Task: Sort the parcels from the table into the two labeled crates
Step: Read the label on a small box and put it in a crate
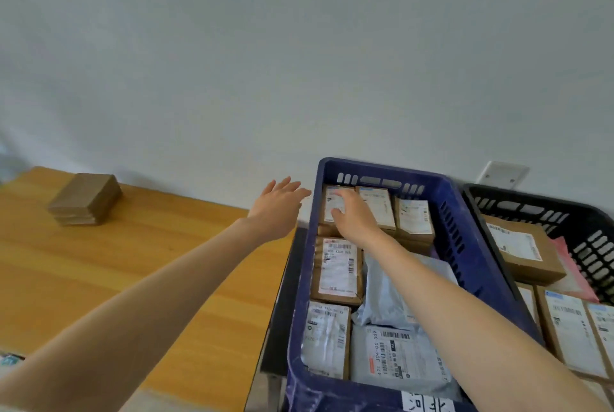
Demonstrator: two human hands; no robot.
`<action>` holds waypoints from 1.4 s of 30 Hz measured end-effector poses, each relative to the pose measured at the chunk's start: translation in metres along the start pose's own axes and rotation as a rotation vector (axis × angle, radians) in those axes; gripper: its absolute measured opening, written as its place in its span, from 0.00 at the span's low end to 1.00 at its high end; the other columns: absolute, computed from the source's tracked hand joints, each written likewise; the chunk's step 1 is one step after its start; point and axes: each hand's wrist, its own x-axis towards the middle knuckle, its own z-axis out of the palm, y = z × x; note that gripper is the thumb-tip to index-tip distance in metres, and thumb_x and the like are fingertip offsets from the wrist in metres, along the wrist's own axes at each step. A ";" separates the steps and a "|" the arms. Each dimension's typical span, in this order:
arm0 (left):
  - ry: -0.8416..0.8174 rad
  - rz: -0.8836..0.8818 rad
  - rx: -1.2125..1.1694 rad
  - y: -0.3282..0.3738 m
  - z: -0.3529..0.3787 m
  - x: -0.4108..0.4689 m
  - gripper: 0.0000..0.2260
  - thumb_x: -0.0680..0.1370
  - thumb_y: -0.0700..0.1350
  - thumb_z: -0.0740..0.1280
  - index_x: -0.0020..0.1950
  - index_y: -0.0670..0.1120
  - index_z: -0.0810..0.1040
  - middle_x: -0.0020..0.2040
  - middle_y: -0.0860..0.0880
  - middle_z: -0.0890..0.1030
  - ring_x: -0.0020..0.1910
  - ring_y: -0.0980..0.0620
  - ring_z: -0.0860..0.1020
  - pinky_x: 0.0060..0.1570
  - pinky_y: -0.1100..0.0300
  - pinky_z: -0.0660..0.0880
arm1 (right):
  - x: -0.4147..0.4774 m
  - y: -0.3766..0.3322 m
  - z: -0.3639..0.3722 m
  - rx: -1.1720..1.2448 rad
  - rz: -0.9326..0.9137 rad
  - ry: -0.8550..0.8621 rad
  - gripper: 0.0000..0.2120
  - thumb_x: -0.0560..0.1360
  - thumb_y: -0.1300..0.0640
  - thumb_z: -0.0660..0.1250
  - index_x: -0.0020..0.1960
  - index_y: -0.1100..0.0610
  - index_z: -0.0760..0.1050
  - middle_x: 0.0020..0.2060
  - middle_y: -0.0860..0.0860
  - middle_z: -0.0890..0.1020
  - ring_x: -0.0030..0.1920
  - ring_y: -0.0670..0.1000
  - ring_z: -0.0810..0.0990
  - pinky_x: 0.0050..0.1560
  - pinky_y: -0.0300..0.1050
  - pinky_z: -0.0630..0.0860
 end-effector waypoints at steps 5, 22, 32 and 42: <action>0.026 -0.076 -0.021 -0.078 -0.020 -0.067 0.20 0.84 0.42 0.52 0.77 0.49 0.59 0.78 0.47 0.58 0.78 0.48 0.51 0.76 0.52 0.49 | -0.015 -0.068 0.057 0.038 -0.017 -0.035 0.23 0.82 0.58 0.60 0.75 0.57 0.60 0.74 0.53 0.64 0.73 0.53 0.64 0.69 0.45 0.63; 0.050 -0.560 -0.166 -0.294 -0.036 -0.242 0.20 0.84 0.42 0.54 0.76 0.52 0.62 0.77 0.52 0.62 0.75 0.50 0.60 0.65 0.54 0.67 | -0.011 -0.251 0.256 0.049 -0.192 -0.267 0.21 0.80 0.59 0.61 0.72 0.58 0.65 0.71 0.56 0.69 0.68 0.55 0.71 0.56 0.40 0.69; 0.046 -0.658 -0.252 -0.410 -0.024 -0.246 0.19 0.84 0.44 0.55 0.75 0.54 0.63 0.74 0.51 0.66 0.68 0.48 0.70 0.55 0.54 0.75 | 0.052 -0.295 0.361 0.114 -0.127 -0.374 0.20 0.81 0.58 0.59 0.72 0.56 0.64 0.71 0.56 0.68 0.67 0.55 0.71 0.53 0.44 0.72; -0.060 -0.715 -0.292 -0.534 -0.006 -0.202 0.19 0.84 0.44 0.56 0.75 0.52 0.62 0.71 0.48 0.70 0.62 0.45 0.74 0.50 0.53 0.75 | 0.126 -0.326 0.457 0.209 0.024 -0.451 0.21 0.82 0.60 0.57 0.74 0.56 0.63 0.72 0.53 0.68 0.68 0.53 0.70 0.55 0.44 0.73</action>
